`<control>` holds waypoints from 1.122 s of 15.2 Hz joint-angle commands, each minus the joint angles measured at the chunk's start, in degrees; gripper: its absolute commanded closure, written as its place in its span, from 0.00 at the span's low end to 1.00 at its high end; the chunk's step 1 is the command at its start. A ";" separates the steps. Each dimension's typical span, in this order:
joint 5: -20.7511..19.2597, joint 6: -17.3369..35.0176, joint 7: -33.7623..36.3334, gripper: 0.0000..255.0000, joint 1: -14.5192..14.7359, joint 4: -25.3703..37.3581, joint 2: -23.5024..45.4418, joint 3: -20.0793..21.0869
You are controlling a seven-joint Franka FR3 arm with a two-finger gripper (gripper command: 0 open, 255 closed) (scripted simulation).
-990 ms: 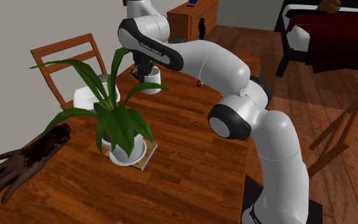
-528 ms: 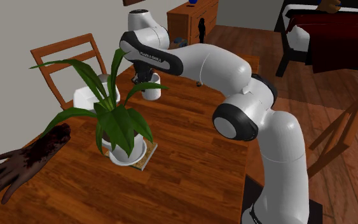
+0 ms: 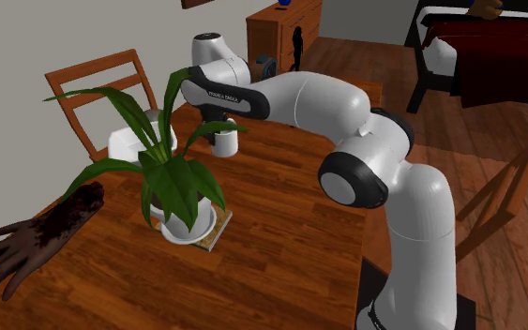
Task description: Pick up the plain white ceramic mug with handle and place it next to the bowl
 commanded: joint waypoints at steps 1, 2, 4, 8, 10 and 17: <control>-0.03 1.64 -0.07 1.00 0.15 -1.76 -0.18 0.02; -0.05 2.46 -0.09 1.00 0.23 -2.68 -0.28 0.03; -0.06 4.07 -0.13 1.00 0.39 -4.43 -0.42 0.06; -0.02 7.19 -0.25 1.00 0.63 -7.63 -0.49 0.13; 0.03 8.70 -0.32 1.00 0.72 -9.10 -0.44 0.18; 0.20 11.52 -0.48 1.00 0.84 -11.67 -0.17 0.28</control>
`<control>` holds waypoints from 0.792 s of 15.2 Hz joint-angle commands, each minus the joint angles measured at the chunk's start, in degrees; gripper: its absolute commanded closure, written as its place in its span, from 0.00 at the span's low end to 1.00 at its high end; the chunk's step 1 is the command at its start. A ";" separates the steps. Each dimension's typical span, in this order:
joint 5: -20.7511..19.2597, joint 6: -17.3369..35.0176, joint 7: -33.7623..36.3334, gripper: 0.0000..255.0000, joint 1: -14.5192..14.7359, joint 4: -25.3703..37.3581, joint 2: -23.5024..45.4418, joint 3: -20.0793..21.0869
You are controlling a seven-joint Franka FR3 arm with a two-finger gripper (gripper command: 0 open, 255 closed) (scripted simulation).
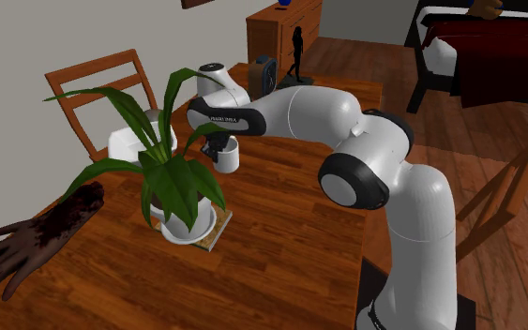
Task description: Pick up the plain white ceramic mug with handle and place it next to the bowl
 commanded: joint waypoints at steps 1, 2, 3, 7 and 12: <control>0.01 0.14 0.00 1.00 0.01 -0.08 0.01 0.00; 0.01 0.14 0.00 1.00 0.01 -0.08 0.01 0.00; 0.01 0.14 0.00 1.00 0.01 -0.08 0.01 0.00; 0.01 0.15 0.00 0.00 0.01 -0.10 0.00 0.00; -0.38 -3.20 0.27 0.00 0.02 2.34 -0.96 -0.17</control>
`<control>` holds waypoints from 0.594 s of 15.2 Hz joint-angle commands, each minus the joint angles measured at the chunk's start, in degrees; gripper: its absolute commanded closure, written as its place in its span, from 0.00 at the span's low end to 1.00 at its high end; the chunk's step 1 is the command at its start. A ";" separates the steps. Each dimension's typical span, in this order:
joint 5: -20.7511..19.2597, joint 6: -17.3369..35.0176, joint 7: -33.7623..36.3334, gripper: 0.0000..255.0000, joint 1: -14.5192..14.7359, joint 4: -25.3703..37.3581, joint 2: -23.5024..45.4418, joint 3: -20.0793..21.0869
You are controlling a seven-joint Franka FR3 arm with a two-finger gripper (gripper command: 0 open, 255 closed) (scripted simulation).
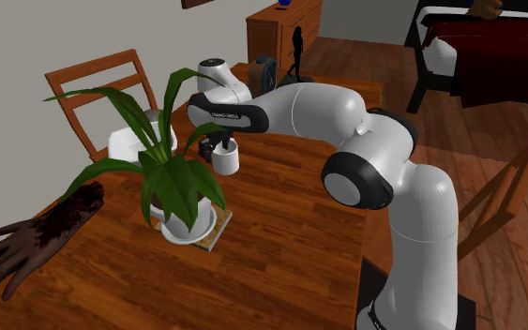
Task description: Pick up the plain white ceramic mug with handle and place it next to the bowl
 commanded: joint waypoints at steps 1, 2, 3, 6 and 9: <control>-0.15 -3.54 0.24 0.00 -0.15 3.42 -0.15 -0.10; -0.25 -4.93 0.32 0.00 -0.19 4.59 -0.38 -0.15; -0.25 -4.93 0.32 0.00 -0.19 4.59 -0.38 -0.15; -0.25 -4.93 0.32 0.00 -0.19 4.59 -0.39 -0.15; -0.25 -4.93 0.32 0.00 -0.19 4.59 -0.38 -0.15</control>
